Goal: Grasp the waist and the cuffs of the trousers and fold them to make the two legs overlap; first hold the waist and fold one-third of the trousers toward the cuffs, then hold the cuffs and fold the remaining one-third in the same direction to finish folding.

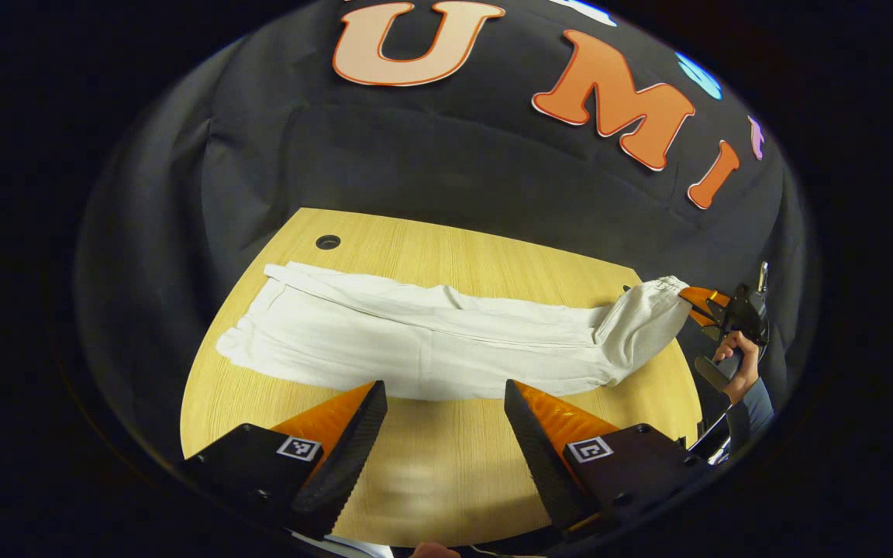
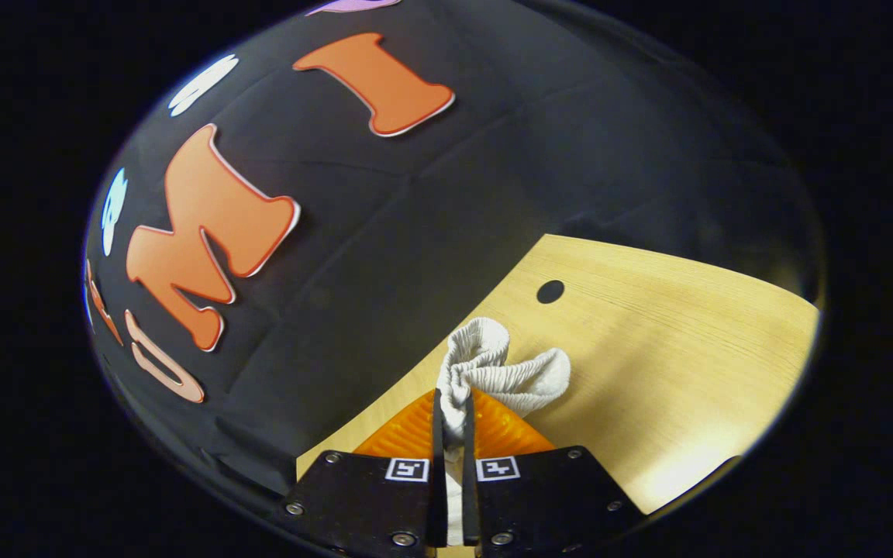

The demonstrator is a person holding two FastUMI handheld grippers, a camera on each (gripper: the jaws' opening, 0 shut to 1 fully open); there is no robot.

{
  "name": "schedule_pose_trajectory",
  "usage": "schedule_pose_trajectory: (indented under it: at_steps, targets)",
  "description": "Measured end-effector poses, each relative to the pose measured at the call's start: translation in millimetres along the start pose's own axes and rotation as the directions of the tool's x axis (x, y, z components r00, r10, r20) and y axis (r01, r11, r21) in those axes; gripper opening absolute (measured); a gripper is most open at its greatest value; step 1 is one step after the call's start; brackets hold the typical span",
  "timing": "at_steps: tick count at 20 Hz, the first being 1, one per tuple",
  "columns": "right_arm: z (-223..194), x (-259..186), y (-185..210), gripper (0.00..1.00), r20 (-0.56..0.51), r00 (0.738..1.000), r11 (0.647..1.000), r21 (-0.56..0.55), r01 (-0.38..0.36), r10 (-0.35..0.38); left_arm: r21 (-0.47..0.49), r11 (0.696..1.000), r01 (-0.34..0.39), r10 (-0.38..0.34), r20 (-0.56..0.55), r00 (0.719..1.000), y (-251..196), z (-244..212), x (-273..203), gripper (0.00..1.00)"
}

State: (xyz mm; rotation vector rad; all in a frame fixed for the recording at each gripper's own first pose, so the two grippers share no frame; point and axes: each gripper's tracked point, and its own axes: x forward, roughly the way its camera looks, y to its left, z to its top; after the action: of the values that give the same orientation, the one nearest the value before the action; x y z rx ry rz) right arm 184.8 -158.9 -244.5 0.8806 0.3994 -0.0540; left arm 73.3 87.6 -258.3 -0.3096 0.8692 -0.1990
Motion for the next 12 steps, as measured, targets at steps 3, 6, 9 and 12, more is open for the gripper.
schedule_pose_trajectory:
  at_steps: [3, 6, 9, 12]
  targets:
    - [-1.4, -0.4, -0.3, 0.08, -0.004, 0.999, 0.999, -0.031, -0.042, 0.042, -0.047, 0.999, -0.005, 0.005, -0.004, 1.0, 20.4, -9.2, -0.5, 1.0]
    - [-5.5, 3.2, -5.3, 0.08, -0.015, 0.997, 0.994, -0.072, -0.078, 0.077, -0.088, 0.996, -0.013, 0.013, -0.003, 1.0, 40.7, -11.8, -1.7, 1.0]
    - [-3.0, 1.8, -6.1, 0.08, -0.024, 0.995, 0.989, -0.108, -0.103, 0.101, -0.12, 0.993, -0.019, 0.017, -0.019, 1.0, 61.4, -19.6, -8.7, 0.97]
    - [-3.8, 0.7, -5.6, 0.07, -0.047, 0.991, 0.982, -0.137, -0.13, 0.125, -0.147, 0.988, -0.042, 0.039, -0.024, 0.999, 83.9, -20.4, -17.4, 1.0]
